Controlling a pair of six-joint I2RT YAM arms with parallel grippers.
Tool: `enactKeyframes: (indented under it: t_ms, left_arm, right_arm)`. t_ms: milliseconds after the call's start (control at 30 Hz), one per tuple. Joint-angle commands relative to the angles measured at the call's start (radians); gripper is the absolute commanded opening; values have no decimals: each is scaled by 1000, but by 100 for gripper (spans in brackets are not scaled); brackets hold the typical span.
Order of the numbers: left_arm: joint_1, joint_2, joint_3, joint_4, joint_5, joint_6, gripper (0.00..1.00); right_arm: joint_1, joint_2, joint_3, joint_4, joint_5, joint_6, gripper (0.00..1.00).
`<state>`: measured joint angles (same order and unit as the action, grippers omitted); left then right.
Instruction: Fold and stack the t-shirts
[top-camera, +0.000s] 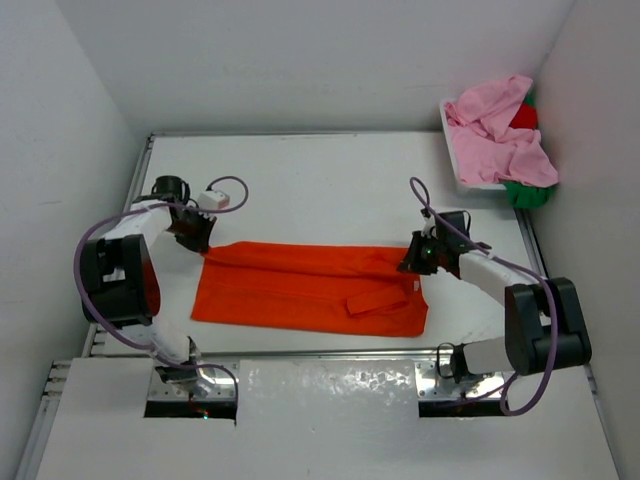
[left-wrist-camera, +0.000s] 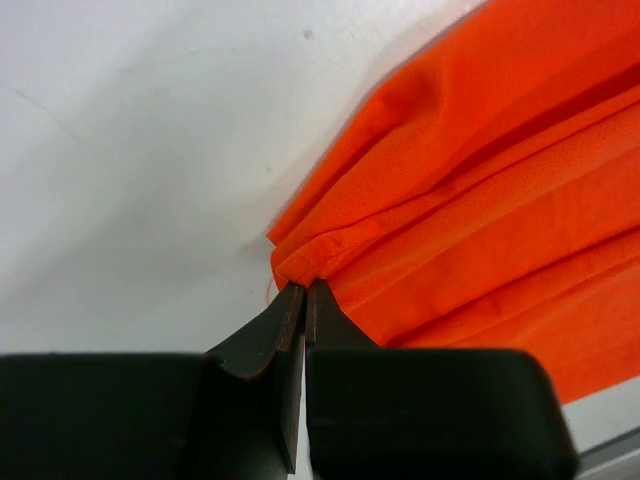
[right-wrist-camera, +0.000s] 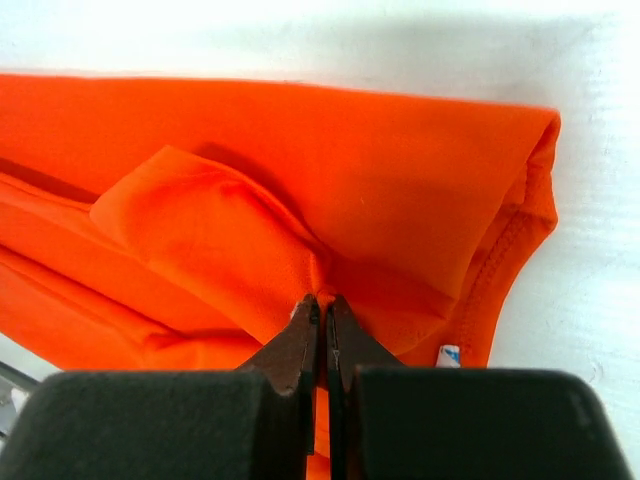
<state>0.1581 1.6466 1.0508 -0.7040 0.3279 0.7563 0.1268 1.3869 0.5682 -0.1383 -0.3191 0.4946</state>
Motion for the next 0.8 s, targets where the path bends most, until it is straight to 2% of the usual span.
enactKeyframes:
  t_ms: [0, 133, 267, 500, 633, 767]
  left_arm:
    - [0, -53, 57, 96, -10, -32, 0]
    - [-12, -10, 133, 213, 3, -123, 0]
    - [-38, 54, 190, 216, 11, -133, 0]
    - [-45, 67, 167, 298, 6, -129, 0]
    - [-43, 42, 154, 233, 19, -91, 0]
    - [-40, -56, 35, 94, 63, 9, 0]
  right_arm:
    - [0, -5, 62, 68, 17, 9, 0]
    - [-1, 90, 212, 19, 57, -42, 0]
    - [-1, 158, 324, -6, 80, -85, 0]
    - [-3, 178, 341, -3, 72, -96, 0]
    - [-1, 143, 303, -7, 58, -88, 0]
    - [2, 18, 183, -46, 46, -80, 0]
